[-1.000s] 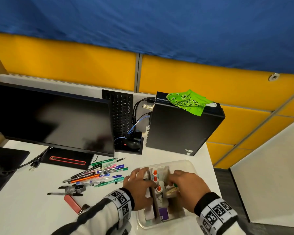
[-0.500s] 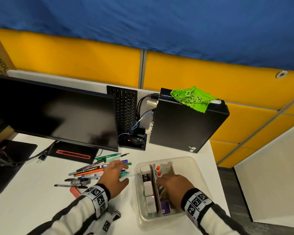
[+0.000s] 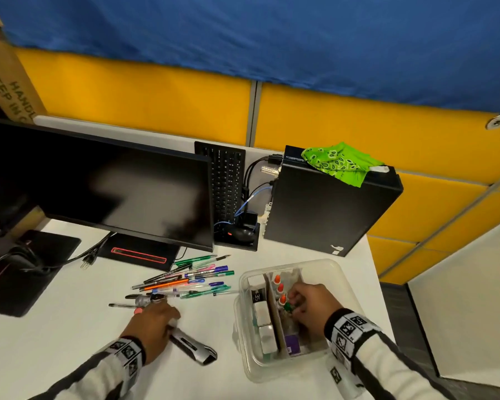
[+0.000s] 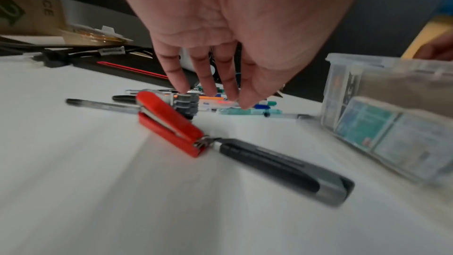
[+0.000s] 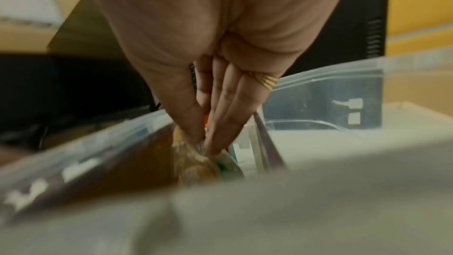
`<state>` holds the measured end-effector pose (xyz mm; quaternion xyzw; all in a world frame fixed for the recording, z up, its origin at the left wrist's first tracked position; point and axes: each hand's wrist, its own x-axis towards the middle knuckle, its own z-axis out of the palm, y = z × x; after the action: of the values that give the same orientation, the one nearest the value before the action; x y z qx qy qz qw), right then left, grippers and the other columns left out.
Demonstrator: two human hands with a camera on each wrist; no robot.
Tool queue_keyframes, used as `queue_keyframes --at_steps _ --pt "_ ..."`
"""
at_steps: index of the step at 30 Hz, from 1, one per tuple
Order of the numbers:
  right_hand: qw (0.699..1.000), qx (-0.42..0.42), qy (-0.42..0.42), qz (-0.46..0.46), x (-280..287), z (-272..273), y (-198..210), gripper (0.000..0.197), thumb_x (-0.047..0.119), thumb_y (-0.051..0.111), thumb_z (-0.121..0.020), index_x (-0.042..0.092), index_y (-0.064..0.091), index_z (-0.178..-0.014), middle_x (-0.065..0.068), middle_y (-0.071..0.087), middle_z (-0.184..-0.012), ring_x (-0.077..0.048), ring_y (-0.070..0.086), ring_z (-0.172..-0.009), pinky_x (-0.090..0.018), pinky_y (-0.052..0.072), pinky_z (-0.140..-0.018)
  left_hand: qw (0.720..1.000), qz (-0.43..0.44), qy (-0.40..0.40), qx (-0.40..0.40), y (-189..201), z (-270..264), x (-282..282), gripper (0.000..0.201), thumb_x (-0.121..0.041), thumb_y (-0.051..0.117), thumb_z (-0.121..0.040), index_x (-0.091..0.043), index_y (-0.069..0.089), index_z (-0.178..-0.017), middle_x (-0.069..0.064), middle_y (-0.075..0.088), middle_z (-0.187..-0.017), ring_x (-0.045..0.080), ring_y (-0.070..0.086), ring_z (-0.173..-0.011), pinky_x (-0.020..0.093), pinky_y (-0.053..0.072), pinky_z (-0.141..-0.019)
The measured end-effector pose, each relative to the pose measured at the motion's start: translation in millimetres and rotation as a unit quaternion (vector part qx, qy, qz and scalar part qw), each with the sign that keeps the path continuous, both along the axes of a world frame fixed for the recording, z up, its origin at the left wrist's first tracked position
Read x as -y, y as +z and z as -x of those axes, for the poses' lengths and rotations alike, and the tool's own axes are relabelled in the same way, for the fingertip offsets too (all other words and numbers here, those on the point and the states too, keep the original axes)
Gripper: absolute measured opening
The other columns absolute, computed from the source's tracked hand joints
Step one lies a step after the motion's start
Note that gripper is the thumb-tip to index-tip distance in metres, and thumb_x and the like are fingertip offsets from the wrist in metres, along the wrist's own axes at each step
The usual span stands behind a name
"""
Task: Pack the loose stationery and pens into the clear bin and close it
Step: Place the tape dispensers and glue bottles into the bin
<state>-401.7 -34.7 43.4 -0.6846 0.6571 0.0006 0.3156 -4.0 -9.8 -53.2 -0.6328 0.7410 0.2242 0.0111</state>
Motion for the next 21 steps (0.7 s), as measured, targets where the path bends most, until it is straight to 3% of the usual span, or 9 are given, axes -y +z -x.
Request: queue_keyframes --at_steps 3,7,10,13,17,21 --pt "0.998 0.040 -0.037 -0.002 3 4 -4 0.027 -0.001 0.065 -0.079 0.023 0.071 -0.089 0.003 0.072 -0.083 -0.013 0.070 -0.077 -0.027 0.062 -0.074 1.000 0.007 0.003 0.011 -5 -11 -11 0.030 -0.018 0.055 -0.083 -0.038 0.066 -0.103 -0.013 0.063 -0.110 0.019 0.058 -0.110 0.037 0.054 -0.086" --pt "0.995 0.068 -0.079 0.010 5 9 -6 0.027 -0.008 0.062 -0.080 0.014 0.073 -0.091 -0.003 0.072 -0.084 -0.014 0.069 -0.078 -0.028 0.062 -0.073 1.000 0.023 0.005 0.011 -8 -13 -17 0.031 -0.018 0.058 -0.084 -0.036 0.068 -0.107 -0.011 0.064 -0.114 0.019 0.059 -0.111 0.038 0.056 -0.084" --pt "0.995 0.055 -0.088 0.009 2 13 -5 0.027 -0.006 0.062 -0.080 0.017 0.073 -0.089 -0.001 0.072 -0.083 -0.013 0.068 -0.078 -0.023 0.061 -0.074 0.999 0.026 0.027 0.009 -9 -17 -17 0.035 -0.012 0.059 -0.080 -0.035 0.069 -0.104 -0.010 0.066 -0.114 0.021 0.060 -0.111 0.039 0.056 -0.085" --pt "0.997 0.041 -0.068 0.013 0 11 -5 0.026 -0.001 0.063 -0.080 0.023 0.071 -0.086 0.006 0.071 -0.082 -0.010 0.068 -0.079 -0.028 0.060 -0.080 0.999 0.023 0.046 0.013 -9 -26 -13 0.032 -0.013 0.058 -0.079 -0.037 0.065 -0.097 -0.013 0.063 -0.111 0.019 0.061 -0.108 0.036 0.056 -0.082" --pt "0.997 0.040 -0.058 0.044 4 12 3 0.028 0.000 0.067 -0.081 0.028 0.070 -0.082 0.011 0.071 -0.081 -0.005 0.067 -0.079 -0.029 0.060 -0.081 0.992 0.055 0.113 -0.012 -4 -35 0 0.033 -0.016 0.062 -0.084 -0.037 0.067 -0.109 -0.010 0.064 -0.112 0.021 0.063 -0.102 0.038 0.056 -0.083" --pt "0.993 0.066 -0.056 0.082 2 13 12 0.025 0.003 0.071 -0.080 0.027 0.073 -0.084 0.013 0.073 -0.080 -0.003 0.068 -0.079 -0.029 0.060 -0.078 0.981 0.049 0.183 -0.048 -6 -52 7 0.037 -0.015 0.073 -0.080 -0.036 0.067 -0.110 -0.002 0.063 -0.113 0.027 0.063 -0.103 0.043 0.056 -0.087"
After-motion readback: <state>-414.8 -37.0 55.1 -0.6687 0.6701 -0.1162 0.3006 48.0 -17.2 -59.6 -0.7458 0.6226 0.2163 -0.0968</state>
